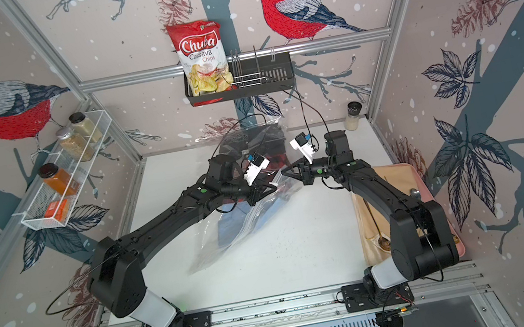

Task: Place the folded shirt into the vacuum bag
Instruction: Close the vacuum bag at the center of the board.

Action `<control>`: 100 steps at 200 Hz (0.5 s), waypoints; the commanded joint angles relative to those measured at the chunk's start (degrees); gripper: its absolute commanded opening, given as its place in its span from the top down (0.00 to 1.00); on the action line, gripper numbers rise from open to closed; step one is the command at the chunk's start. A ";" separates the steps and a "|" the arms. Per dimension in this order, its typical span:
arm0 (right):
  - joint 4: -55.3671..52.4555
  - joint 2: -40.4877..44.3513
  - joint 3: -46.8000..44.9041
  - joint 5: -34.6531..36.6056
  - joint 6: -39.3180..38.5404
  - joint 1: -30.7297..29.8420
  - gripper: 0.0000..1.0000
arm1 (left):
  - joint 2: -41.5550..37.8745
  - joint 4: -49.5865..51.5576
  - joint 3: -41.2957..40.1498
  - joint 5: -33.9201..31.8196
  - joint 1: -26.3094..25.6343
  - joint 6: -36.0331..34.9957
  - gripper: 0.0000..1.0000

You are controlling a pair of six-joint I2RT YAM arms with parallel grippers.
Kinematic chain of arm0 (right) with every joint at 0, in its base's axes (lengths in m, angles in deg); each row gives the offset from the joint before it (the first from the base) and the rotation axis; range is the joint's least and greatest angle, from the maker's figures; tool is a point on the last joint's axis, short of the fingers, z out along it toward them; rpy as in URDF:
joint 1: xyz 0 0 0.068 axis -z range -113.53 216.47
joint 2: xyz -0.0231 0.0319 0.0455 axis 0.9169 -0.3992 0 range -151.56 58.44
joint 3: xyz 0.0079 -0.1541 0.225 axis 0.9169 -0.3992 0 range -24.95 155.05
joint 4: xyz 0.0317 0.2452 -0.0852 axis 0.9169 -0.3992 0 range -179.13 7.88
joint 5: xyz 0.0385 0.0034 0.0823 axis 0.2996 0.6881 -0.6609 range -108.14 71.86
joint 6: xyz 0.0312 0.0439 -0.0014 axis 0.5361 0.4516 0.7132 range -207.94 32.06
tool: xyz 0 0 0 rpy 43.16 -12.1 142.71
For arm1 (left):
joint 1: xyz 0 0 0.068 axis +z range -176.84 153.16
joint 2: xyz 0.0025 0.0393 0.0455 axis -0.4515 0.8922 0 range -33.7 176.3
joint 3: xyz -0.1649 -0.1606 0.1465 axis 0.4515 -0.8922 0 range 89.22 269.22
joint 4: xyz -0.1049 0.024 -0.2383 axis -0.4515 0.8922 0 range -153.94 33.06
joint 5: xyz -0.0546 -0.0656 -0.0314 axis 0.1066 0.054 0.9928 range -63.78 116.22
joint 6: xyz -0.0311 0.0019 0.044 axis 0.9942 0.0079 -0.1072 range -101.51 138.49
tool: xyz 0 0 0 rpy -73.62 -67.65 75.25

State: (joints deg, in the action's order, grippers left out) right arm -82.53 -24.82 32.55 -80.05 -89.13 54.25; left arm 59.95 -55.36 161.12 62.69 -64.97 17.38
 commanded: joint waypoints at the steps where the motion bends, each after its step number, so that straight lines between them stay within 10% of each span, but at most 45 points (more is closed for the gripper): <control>1: 8.27 0.93 -0.34 5.99 1.87 0.99 1.00 | 0.27 8.62 0.52 0.88 -0.84 -1.17 1.00; 100: 12.83 1.99 -3.08 6.09 4.70 3.09 1.00 | 2.87 17.15 5.81 -5.82 -2.66 -1.04 1.00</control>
State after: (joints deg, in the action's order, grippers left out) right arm -77.55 -23.29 29.57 -78.54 -85.89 56.76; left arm 62.09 -48.20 165.76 57.36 -67.25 16.97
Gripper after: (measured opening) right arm 0.057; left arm 0.105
